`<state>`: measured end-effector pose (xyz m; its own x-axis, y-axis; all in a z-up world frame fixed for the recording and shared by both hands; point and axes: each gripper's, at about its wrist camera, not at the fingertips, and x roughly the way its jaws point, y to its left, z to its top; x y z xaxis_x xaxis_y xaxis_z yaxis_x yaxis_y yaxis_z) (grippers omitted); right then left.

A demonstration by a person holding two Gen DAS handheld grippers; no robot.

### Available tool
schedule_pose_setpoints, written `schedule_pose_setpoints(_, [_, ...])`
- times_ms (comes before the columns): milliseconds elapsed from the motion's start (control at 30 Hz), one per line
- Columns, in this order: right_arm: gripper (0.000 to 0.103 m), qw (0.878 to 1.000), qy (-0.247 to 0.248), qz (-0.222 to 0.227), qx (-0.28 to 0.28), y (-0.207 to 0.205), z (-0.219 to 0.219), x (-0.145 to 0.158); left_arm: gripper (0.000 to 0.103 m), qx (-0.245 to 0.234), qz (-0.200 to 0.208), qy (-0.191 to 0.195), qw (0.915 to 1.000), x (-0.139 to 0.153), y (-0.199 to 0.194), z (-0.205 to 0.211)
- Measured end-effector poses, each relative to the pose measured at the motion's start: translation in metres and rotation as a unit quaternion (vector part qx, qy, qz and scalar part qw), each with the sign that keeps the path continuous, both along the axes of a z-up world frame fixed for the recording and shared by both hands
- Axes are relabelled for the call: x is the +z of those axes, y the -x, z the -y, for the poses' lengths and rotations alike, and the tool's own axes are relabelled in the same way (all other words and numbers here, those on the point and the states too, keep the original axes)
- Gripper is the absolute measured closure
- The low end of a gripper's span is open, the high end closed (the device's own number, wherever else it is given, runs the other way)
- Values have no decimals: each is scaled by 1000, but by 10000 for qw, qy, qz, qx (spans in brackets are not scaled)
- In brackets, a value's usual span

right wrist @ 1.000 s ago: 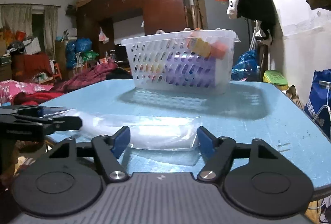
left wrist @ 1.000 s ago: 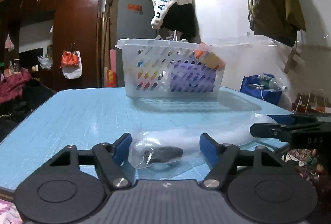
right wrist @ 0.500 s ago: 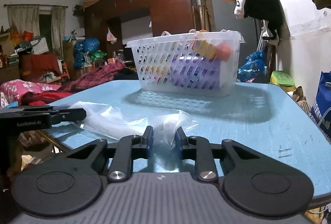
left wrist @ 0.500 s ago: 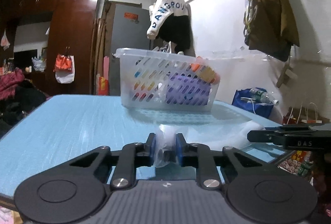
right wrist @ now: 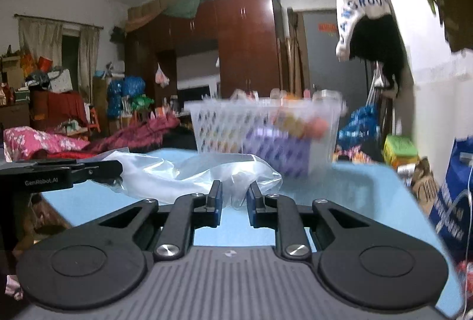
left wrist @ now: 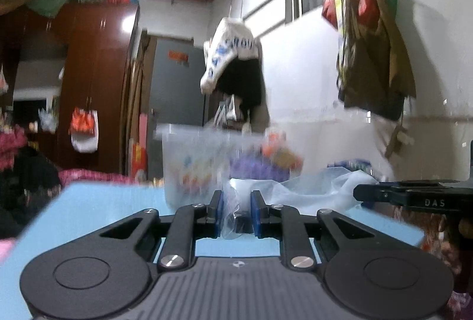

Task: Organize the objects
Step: 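Carry the plastic bag over the basket and open both tools to release it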

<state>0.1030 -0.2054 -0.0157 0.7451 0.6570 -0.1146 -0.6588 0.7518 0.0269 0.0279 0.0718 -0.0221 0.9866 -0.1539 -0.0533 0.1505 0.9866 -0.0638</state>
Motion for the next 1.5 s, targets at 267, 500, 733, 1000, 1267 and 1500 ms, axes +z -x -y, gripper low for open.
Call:
schedule_pose_setpoints(267, [84,9975,-155,660,-196,-48,-17,87,81,95,588,-116,9982,96,-65,-4])
schedule_pose_setpoints(500, [84,9980,112,69,-619,-153,-63,126,81,430,-318,49,9986,134,-195,-22])
schedule_pose_setpoints(733, [84,9912,383,-621,-1109,-216,-91,108,81,688,-1039,170,9921,112,-264,-27])
schedule_pose_setpoints(1000, [84,9860,519,-947,-1271,-224,-89,98,78,689,-1245,330,9893,103,-276,-34])
schedule_pose_setpoints(1267, [77,9831,641,-1078,-1335,-228,-93,104,64,938,-1306,277,9866,103,-282,-31])
schedule_pose_setpoints(1500, [39,9828,606,-1039,-1400,-223,-87,106,8,950,-1031,55,9901,109,-264,-26])
